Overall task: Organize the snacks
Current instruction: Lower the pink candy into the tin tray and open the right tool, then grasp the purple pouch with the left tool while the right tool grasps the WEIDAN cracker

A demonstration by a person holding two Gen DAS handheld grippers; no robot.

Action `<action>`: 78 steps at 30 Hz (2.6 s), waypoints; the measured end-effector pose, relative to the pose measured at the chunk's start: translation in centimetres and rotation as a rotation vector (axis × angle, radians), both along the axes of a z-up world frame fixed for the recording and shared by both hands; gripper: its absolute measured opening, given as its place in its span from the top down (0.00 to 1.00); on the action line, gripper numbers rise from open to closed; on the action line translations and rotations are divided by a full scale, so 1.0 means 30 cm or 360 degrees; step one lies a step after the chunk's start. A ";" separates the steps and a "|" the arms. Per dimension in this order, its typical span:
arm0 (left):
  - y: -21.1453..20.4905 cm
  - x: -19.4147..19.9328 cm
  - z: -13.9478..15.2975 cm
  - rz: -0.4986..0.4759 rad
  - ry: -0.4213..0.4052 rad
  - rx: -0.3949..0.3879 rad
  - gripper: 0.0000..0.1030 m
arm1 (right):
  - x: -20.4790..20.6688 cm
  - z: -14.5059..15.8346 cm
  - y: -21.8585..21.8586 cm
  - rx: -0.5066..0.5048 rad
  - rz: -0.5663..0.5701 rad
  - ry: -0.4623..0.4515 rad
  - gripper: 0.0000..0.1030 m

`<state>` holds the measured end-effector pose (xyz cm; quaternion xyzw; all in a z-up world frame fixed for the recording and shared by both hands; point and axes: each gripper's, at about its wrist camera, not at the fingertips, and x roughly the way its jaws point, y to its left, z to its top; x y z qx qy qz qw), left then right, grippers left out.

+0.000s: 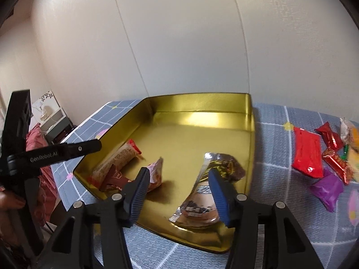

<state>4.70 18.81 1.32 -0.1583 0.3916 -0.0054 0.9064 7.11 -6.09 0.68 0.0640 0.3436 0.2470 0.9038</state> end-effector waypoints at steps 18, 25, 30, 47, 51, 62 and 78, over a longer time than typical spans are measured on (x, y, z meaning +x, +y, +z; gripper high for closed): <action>-0.173 0.030 0.003 -0.0226 -0.0031 -0.0037 0.49 | 0.011 0.015 -0.296 0.0073 -0.0375 0.0095 0.43; -0.290 0.036 -0.004 -0.0389 -0.0024 -0.0034 0.40 | 0.003 -0.009 -0.468 0.0111 -0.0589 0.0182 0.39; -0.406 0.013 0.007 -0.0560 -0.0081 0.0019 0.40 | -0.008 -0.051 -0.606 0.0126 -0.0766 0.0294 0.39; -0.669 -0.027 -0.009 -0.0971 -0.0124 0.0087 0.40 | 0.101 -0.047 -0.920 -0.0321 -0.0861 0.0217 0.24; -0.671 -0.034 -0.009 -0.0980 -0.0127 0.0075 0.40 | 0.173 -0.065 -0.952 -0.0306 -0.0779 0.0183 0.23; -0.705 -0.033 -0.018 -0.1002 -0.0132 0.0037 0.40 | 0.282 -0.131 -0.901 -0.0292 -0.0549 0.0325 0.25; -0.800 -0.049 -0.026 -0.1046 -0.0205 0.0122 0.40 | 0.181 -0.146 -0.951 -0.0262 -0.0701 0.0484 0.54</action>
